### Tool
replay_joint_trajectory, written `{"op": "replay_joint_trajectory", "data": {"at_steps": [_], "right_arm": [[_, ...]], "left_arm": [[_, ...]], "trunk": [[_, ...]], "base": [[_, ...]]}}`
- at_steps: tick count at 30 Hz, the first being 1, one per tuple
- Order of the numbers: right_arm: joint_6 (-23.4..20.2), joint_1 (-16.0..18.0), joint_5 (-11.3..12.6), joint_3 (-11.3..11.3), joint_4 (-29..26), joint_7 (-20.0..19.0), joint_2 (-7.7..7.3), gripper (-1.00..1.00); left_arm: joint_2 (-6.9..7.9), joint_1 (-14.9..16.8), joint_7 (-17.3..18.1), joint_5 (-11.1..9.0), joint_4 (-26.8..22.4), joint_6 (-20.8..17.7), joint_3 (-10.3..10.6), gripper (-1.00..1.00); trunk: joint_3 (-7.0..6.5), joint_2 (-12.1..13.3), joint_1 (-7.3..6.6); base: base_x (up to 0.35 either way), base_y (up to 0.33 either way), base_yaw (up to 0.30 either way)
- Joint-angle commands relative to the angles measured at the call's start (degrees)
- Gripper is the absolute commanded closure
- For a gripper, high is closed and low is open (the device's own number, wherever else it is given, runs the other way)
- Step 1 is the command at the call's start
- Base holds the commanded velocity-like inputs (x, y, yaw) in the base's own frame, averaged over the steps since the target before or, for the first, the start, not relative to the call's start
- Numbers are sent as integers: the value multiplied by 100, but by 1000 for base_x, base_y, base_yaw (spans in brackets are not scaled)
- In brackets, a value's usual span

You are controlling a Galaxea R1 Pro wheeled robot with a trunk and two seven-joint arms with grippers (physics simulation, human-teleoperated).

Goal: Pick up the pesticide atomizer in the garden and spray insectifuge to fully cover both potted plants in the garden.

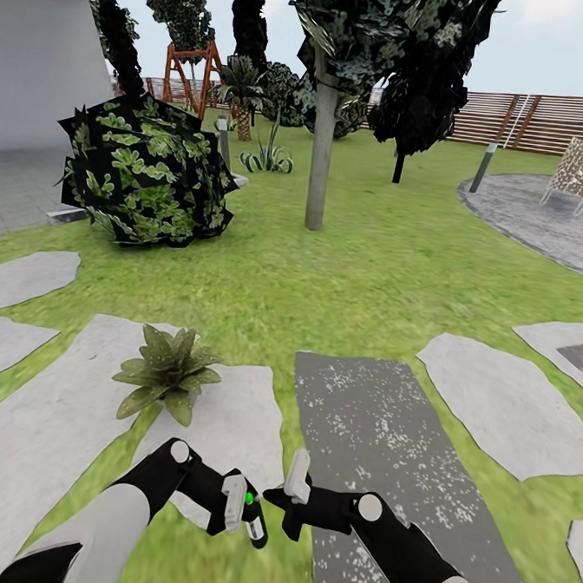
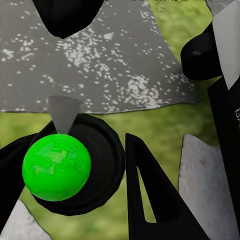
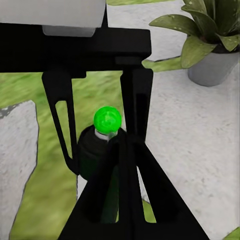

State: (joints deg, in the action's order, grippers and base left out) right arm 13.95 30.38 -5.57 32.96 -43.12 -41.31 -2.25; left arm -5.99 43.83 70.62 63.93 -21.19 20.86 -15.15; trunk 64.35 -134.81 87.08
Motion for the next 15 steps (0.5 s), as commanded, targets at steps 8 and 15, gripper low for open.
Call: {"op": "replay_joint_trajectory", "data": {"at_steps": [8, 15], "right_arm": [[37, 3, -58, 9, -3, 17, -4, 100], [37, 3, -58, 9, -3, 17, -4, 100]], "left_arm": [[-66, 3, 22, 20, -18, 32, -49, 100], [-76, 3, 16, 14, -29, 35, -58, 100]], "trunk": [[5, -2, -1], [5, -2, -1]], "base": [[0, 0, 0], [0, 0, 0]]}}
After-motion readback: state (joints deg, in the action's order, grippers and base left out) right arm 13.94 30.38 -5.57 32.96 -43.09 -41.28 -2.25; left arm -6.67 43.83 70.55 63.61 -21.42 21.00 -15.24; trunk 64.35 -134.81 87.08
